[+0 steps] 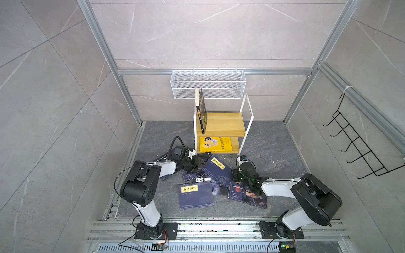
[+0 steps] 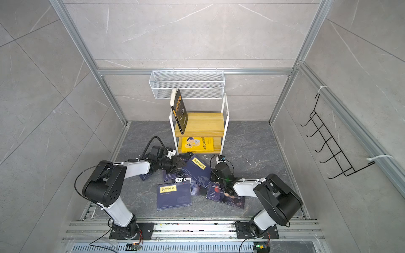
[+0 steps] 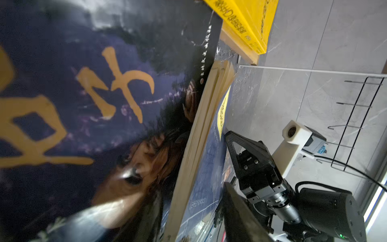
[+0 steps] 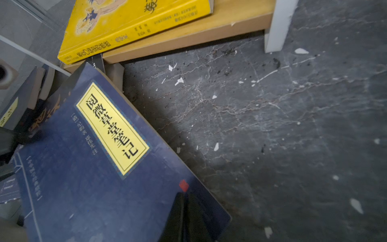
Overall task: Stacking books/files
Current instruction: Pick up the books.
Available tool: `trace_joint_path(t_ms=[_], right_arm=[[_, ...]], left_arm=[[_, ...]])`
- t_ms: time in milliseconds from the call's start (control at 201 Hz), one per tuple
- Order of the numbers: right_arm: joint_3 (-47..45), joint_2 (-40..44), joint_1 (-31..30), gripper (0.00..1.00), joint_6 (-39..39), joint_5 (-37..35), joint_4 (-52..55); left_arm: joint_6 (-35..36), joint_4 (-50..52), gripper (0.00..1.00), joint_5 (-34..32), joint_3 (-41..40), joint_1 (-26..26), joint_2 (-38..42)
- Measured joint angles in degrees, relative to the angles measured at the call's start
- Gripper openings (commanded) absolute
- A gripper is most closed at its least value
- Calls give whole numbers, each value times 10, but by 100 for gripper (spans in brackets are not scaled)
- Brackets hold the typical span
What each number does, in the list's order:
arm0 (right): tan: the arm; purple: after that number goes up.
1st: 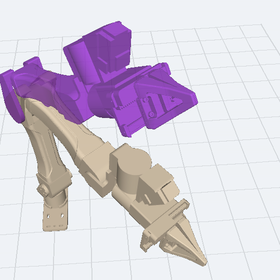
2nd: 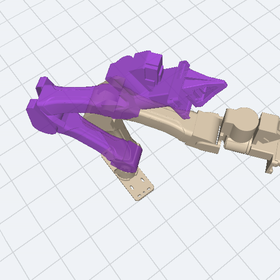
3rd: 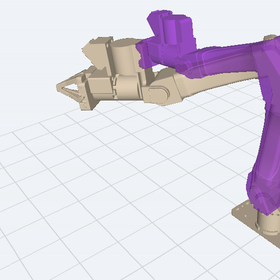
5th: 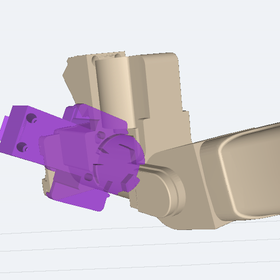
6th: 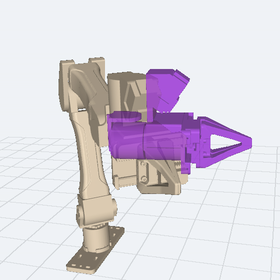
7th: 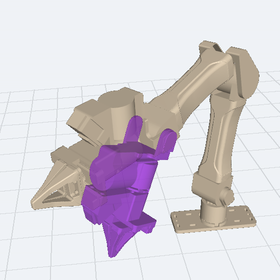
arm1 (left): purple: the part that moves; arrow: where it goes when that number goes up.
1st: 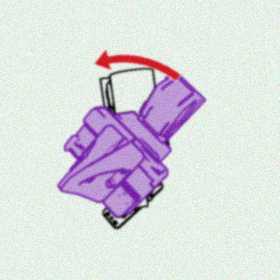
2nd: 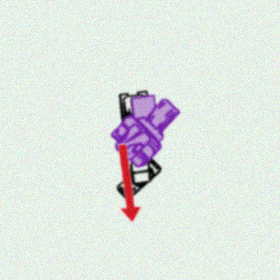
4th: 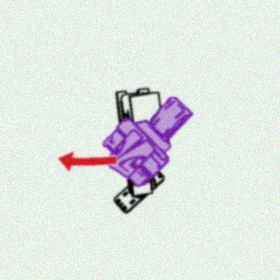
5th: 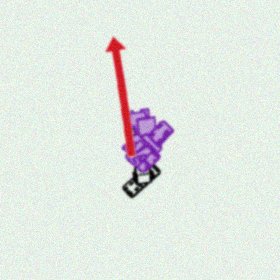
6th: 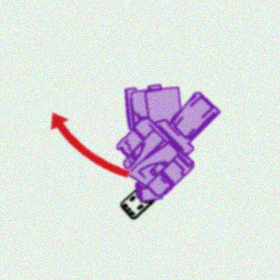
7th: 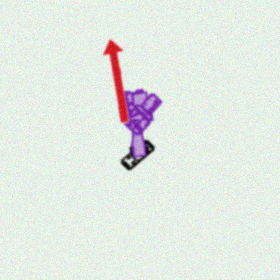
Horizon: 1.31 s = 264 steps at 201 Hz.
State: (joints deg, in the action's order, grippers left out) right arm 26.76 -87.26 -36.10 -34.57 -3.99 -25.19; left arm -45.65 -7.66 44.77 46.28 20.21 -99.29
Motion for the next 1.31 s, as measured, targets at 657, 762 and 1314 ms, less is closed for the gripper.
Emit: trace_joint_path(t_ms=[657, 762, 1314], right_arm=[[34, 94, -36, 33, 51, -16, 170], [82, 131, -70, 44, 80, -56, 241], [329, 88, -363, 76, 238, -397, 511]], left_arm=[[10, 34, 0, 17, 24, 11, 16], [15, 50, 0, 7, 18, 11, 56], [26, 61, 0, 14, 16, 9, 146]])
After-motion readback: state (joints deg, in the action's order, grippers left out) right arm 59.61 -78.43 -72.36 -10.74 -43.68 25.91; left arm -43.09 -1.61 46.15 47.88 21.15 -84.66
